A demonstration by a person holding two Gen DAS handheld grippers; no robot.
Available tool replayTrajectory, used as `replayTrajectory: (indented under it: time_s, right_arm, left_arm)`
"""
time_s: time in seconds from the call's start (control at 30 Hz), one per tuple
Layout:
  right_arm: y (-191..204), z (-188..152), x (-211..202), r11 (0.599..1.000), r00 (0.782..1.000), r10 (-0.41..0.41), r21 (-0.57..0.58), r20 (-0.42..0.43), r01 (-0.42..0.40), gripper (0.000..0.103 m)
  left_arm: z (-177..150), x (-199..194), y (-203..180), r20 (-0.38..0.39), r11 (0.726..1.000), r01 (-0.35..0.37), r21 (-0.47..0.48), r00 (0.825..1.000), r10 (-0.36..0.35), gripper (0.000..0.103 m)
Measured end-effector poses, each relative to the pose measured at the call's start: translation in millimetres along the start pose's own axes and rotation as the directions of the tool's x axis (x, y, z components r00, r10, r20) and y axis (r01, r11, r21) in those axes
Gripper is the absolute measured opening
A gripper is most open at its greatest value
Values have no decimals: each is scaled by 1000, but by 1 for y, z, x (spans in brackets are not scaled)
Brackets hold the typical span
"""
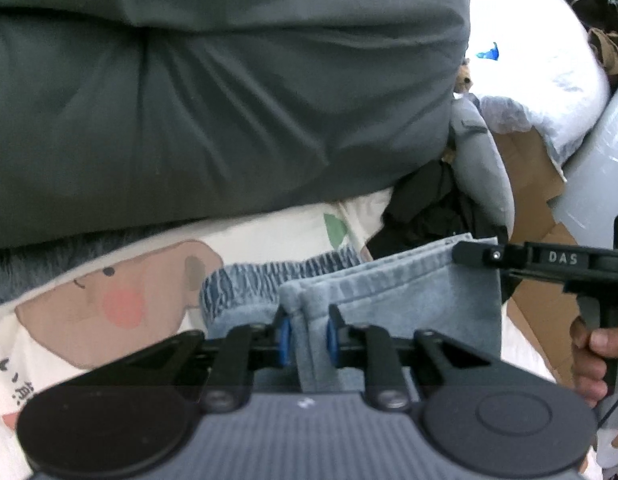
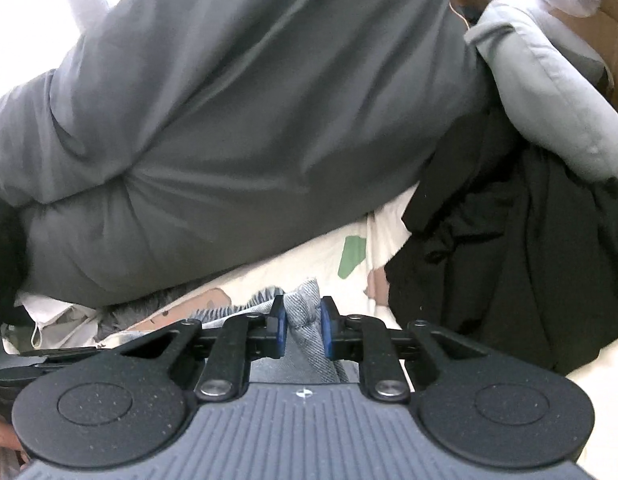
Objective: Fold clothes
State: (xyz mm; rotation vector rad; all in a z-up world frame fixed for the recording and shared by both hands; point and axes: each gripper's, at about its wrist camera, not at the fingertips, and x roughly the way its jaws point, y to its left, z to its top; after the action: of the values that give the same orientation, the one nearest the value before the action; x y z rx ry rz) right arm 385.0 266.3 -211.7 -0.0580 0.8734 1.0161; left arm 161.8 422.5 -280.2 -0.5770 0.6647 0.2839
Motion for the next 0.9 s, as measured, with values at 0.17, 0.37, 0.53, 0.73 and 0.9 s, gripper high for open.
replayTrajectory:
  time_s: [0.17, 0.37, 0.53, 0.73, 0.9]
  right_arm:
    - [6, 12, 6, 1000, 1000, -20, 4, -13, 20, 17]
    - [18, 22, 20, 999, 998, -33, -43, -50, 31, 17]
    - [21, 21, 51, 989, 985, -73, -139, -156, 52, 16]
    - [25, 26, 63, 975, 974, -137, -198, -182, 100, 16]
    - [29, 31, 60, 963, 964, -191, -228, -185, 148, 15]
  left_arm:
    - [14, -4, -1, 2, 1000, -20, 4, 1000, 20, 19]
    - [23, 7, 11, -36, 999, -48, -6, 998, 48, 19]
    - [23, 40, 32, -126, 999, -49, -15, 991, 46, 20]
    - [29, 41, 29, -138, 999, -31, -10, 990, 29, 20]
    - [32, 45, 26, -124, 999, -18, -33, 992, 14, 19]
